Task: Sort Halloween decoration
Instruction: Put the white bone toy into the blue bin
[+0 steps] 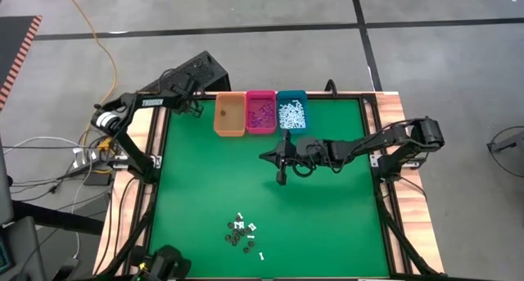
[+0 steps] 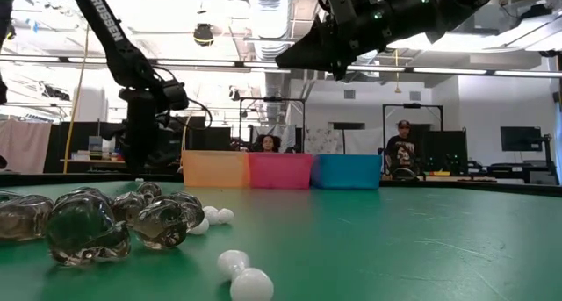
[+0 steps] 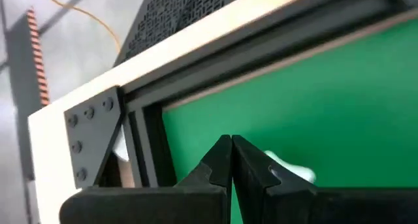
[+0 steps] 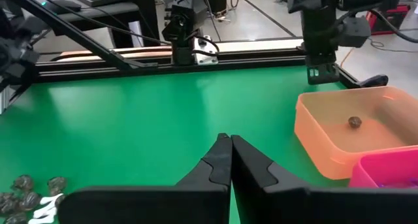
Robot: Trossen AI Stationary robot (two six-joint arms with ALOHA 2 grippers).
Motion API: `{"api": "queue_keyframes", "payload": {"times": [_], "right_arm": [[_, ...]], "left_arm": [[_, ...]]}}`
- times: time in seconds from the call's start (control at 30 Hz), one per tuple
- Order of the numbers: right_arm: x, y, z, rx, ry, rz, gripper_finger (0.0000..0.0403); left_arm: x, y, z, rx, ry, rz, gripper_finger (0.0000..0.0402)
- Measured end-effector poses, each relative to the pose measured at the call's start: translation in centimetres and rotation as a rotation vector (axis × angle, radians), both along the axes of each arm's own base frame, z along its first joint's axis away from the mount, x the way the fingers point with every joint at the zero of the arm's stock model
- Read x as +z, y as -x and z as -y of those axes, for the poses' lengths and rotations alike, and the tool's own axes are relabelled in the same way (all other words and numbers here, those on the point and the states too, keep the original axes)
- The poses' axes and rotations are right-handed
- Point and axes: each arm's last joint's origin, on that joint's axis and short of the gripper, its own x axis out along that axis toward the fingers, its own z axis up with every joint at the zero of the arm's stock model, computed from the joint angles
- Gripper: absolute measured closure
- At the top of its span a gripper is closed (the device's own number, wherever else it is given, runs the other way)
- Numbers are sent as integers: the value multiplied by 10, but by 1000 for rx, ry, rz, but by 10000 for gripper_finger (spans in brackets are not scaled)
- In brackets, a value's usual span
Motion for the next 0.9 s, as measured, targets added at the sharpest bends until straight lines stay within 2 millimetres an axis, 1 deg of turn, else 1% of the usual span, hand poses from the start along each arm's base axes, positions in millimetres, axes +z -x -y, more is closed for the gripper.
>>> {"api": "queue_keyframes", "payload": {"times": [0.1,0.17,0.3,0.37,0.43,0.53,0.63,0.8,0.87,0.9], "right_arm": [[0,0,-1,3,-1,3,373],[1,0,-2,6,-1,6,374],[2,0,-5,15,1,22,372],[3,-1,-5,15,2,34,371],[5,-1,-5,15,3,50,371],[5,-1,-5,18,25,53,372],[5,-1,-2,12,35,51,373],[6,-1,-1,7,36,56,372],[6,-1,-1,8,37,57,372],[6,-1,-1,9,38,57,373]], "left_arm": [[-1,1,-9,-7,25,42,401],[-4,-1,-11,-20,65,60,401],[-9,-5,-10,-132,153,100,401],[-10,-9,-7,-151,156,58,401],[-9,-13,-5,-174,169,57,401],[-5,-17,-2,-269,232,118,401],[4,-21,-3,-273,309,183,401],[23,-27,3,-295,526,289,401],[28,-29,9,-303,595,276,401],[30,-30,11,-302,590,241,401]]}}
